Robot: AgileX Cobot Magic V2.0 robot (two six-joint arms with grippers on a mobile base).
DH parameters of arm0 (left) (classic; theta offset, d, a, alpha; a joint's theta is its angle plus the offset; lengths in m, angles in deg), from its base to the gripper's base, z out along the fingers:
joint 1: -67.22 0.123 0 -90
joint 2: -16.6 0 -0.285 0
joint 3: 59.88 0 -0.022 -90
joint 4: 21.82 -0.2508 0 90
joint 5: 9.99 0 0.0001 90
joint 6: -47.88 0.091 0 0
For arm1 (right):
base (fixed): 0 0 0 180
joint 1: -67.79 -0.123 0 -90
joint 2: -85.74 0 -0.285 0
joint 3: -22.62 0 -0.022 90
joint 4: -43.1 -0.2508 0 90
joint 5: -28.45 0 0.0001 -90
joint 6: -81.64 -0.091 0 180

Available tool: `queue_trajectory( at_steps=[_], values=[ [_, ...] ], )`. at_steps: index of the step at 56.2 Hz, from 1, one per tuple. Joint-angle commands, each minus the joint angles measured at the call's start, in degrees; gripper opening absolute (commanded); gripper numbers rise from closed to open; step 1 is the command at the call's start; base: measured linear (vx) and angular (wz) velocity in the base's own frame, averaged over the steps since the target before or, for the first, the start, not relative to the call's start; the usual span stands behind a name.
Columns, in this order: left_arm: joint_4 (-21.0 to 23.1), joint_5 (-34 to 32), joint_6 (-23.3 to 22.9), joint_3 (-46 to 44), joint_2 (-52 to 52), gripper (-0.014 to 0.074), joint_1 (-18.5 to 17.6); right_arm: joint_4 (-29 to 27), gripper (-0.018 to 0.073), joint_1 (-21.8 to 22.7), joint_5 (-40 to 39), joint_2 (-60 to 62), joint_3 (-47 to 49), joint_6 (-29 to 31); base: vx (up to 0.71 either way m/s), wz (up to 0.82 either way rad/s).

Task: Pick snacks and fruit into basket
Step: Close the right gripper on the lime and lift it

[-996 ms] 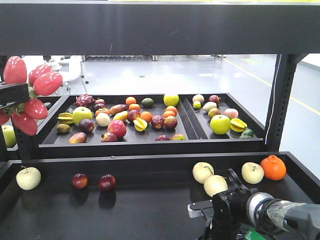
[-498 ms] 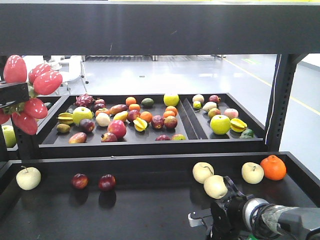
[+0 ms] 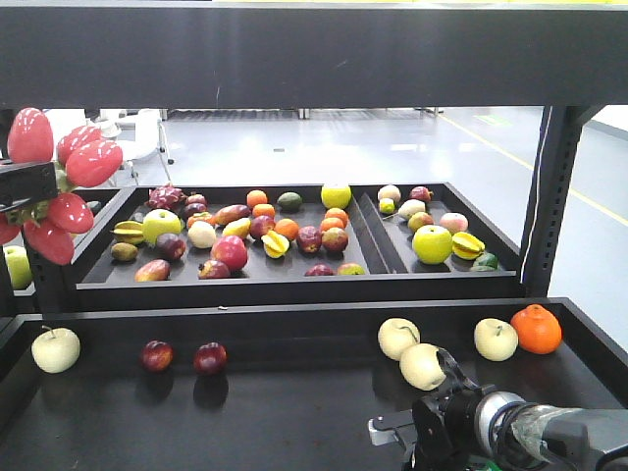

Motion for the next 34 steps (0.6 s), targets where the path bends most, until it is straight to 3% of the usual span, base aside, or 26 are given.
queue_trajectory(
  at_steps=[1,10,21,25,34],
  values=[
    [0.6,-5.8,-0.4,-1.6,-0.7,-0.0007,-0.3,1.0,0.0659,0.3,-1.4,3.2,1.5,0.0,0.00,0.00],
    [0.6,-5.9,-0.4,-1.6,-0.7,-0.0007,-0.3,1.0,0.0624,0.3,-1.0,2.7,1.5,0.0,0.00,0.00],
    [0.6,-6.7,-0.4,-1.6,-0.7,-0.0007,-0.3,1.5,0.0492,0.3,-1.0,2.3,1.5,0.0,0.00,0.00],
    [0.6,-7.2,-0.4,-1.6,-0.7,-0.0007,-0.3,2.6,0.0395,0.3,-1.1,2.2,1.5,0.2,0.00,0.00],
    [0.6,-7.2,-0.4,-1.6,-0.7,-0.0007,-0.3,5.8,0.0050,0.3,-1.1,2.2,1.5,0.2,0.00,0.00]
  ],
)
